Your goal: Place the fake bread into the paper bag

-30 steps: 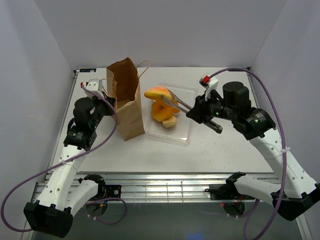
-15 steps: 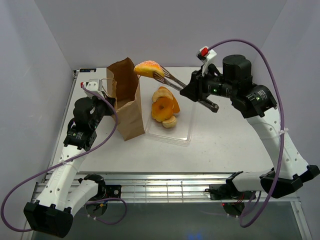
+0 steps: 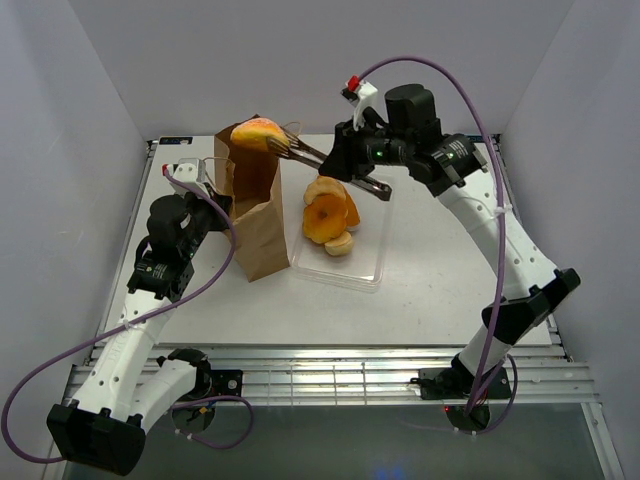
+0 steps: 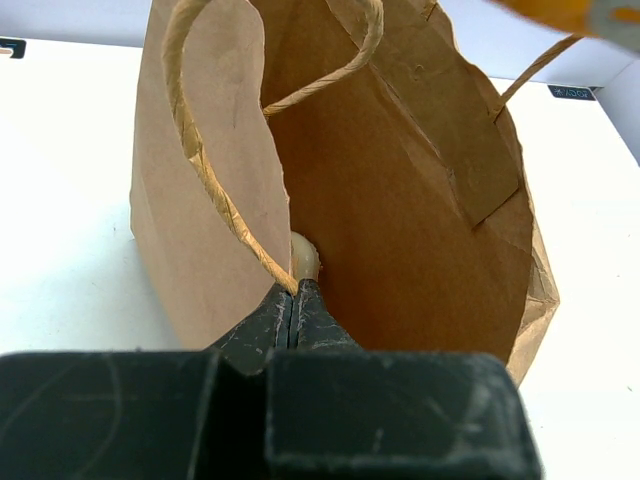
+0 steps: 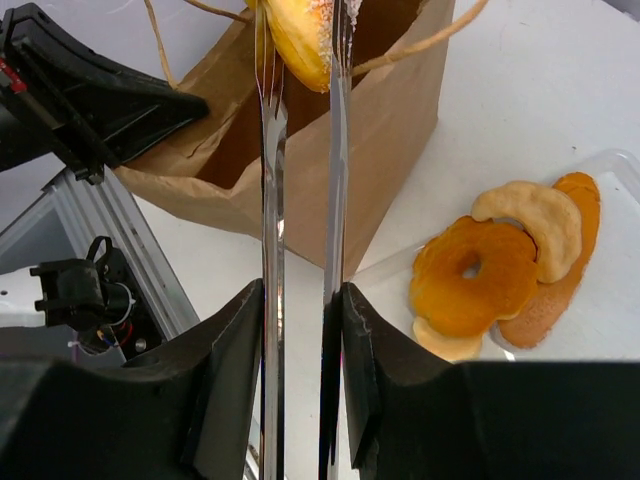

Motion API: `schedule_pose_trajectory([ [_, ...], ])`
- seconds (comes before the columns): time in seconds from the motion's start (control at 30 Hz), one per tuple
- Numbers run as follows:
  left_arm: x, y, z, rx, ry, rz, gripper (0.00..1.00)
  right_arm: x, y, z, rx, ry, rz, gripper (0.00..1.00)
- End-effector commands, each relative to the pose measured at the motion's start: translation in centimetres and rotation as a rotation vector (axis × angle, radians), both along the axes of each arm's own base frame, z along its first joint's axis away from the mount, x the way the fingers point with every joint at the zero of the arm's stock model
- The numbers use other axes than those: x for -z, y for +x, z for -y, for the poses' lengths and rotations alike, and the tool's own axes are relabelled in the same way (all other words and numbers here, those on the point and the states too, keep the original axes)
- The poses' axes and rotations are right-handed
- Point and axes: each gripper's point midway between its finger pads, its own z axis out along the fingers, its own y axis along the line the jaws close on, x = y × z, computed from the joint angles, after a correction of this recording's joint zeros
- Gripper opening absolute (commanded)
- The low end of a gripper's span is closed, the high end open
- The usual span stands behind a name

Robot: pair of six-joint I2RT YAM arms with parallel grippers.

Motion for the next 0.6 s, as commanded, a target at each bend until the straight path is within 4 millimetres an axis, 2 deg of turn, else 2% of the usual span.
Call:
schedule_pose_trajectory([
  [0.0,-0.2,-0.4,0.4,0.018,-0.004,0.004,0.0,-3.4,-0.1,-2.4,-0.052,0.085,0.071,0.38],
  [0.13,-0.2,-0.4,0.3,0.016,-0.003,0.004,0.0,-2.7,0.3,-3.8,-0.067,0.077,0.057,0.39],
  [0.2,-0.3,-0.4,0.3,0.015,-0.003,0.006,0.0,-2.4,0.7,-4.0,-0.057,0.071,0.053,0.44],
  [0.33,-0.3,-0.4,0.4,0.015,-0.003,0.006,0.0,-1.6,1.1,-4.3,-0.056,0.062,0.041,0.48],
  [0.57,-0.3,-0.5,0.4,0.015,-0.001,0.008,0.0,-1.7,1.4,-4.3,-0.049,0.059,0.05,0.6],
])
